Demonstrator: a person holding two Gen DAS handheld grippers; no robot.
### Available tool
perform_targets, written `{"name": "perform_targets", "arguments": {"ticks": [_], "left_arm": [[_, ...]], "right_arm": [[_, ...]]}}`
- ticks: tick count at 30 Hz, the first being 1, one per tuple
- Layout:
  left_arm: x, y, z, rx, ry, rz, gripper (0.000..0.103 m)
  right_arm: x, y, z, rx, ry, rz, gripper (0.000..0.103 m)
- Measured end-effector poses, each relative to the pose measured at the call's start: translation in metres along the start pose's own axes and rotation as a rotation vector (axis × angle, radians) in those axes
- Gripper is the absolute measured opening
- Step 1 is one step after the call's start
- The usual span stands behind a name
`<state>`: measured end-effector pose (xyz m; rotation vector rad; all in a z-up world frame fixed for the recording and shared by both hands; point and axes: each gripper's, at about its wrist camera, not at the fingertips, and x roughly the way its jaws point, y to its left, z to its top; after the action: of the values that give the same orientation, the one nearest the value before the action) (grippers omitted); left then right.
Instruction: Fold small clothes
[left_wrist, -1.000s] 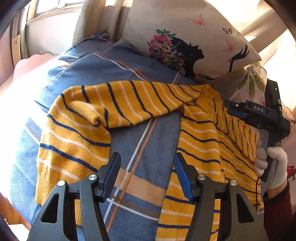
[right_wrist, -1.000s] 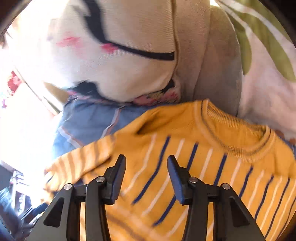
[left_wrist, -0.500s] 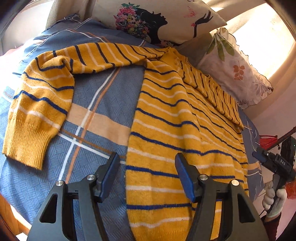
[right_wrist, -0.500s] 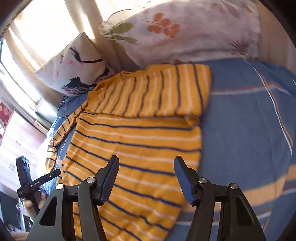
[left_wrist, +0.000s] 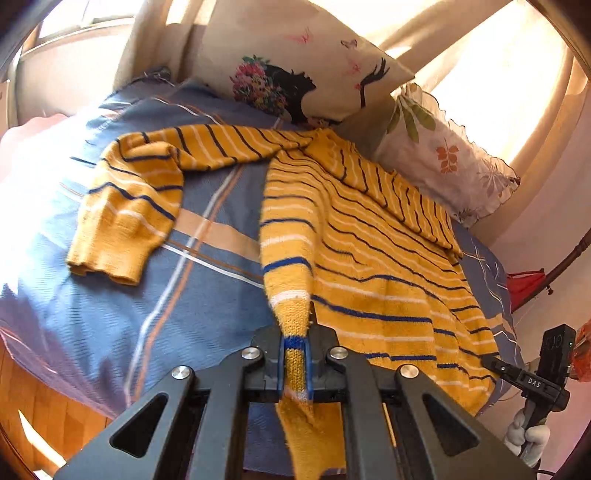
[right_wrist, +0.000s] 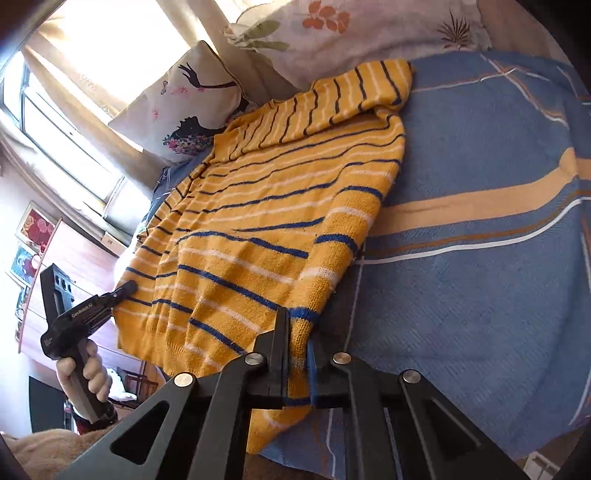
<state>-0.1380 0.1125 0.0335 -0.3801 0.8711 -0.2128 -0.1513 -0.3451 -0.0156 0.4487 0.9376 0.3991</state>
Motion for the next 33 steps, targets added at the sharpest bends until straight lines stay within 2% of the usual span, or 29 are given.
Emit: {"name": "perform_targets", "arguments": {"ticks": [5,6,8,9,10,11,12,14,16,20,22,25,26,27,28,30,33], "left_arm": [[0.002,0.032,-0.007,-0.07,0.048,0.008,0.008],[0.0,0.037,-0.007,-0.079,0.044,0.007,0.008],[-0.01,0.051,-0.003,-0.113,0.005,0.008,0.009],[-0.015,0.059,0.001,-0.13,-0.02,0.016,0.016],[-0.021,0.066,0.006,-0.146,-0.051,0.032,0.022],[-0.027,0.074,0.011,-0.159,-0.082,0.064,0.038],[-0.029,0.081,0.016,-0.165,-0.109,0.106,0.05],[-0.03,0.089,0.028,-0.143,-0.136,0.209,0.051],[-0.023,0.09,0.037,-0.09,-0.13,0.295,0.051],[0.005,0.09,0.049,0.04,-0.064,0.385,0.071],[0.025,0.096,0.054,0.043,-0.025,0.411,0.071],[0.051,0.102,0.059,0.042,0.026,0.411,0.071],[0.051,0.099,0.059,0.058,0.011,0.412,0.052],[0.051,0.099,0.064,0.057,0.024,0.377,0.014],[0.05,0.103,0.072,0.026,0.045,0.31,0.009],[0.039,0.117,0.094,-0.063,0.038,0.221,0.008],[0.0,0.136,0.146,-0.137,-0.062,0.185,0.008]], "right_arm": [[-0.014,-0.014,-0.013,-0.03,-0.003,-0.228,0.01],[-0.018,-0.019,-0.012,-0.017,-0.012,-0.234,0.011],[-0.027,-0.026,-0.005,0.03,-0.035,-0.199,0.027],[-0.032,-0.026,0.001,0.043,-0.055,-0.19,0.041],[-0.032,-0.023,0.008,0.042,-0.069,-0.191,0.047],[-0.032,-0.021,0.013,0.029,-0.074,-0.198,0.047],[-0.028,-0.015,0.019,0.015,-0.073,-0.207,0.047],[-0.018,-0.006,0.028,-0.011,-0.061,-0.207,0.047],[0.0,0.005,0.036,-0.033,-0.032,-0.186,0.047],[0.035,0.025,0.046,-0.09,0.016,-0.177,0.047],[0.049,0.034,0.049,-0.115,0.033,-0.171,0.047],[0.063,0.045,0.056,-0.142,0.045,-0.168,0.047],[0.067,0.047,0.06,-0.148,0.046,-0.173,0.047],[0.07,0.048,0.063,-0.152,0.046,-0.179,0.047],[0.072,0.049,0.066,-0.153,0.046,-0.182,0.047],[0.078,0.05,0.074,-0.149,0.047,-0.182,0.047],[0.085,0.05,0.085,-0.146,0.049,-0.173,0.047]]}}
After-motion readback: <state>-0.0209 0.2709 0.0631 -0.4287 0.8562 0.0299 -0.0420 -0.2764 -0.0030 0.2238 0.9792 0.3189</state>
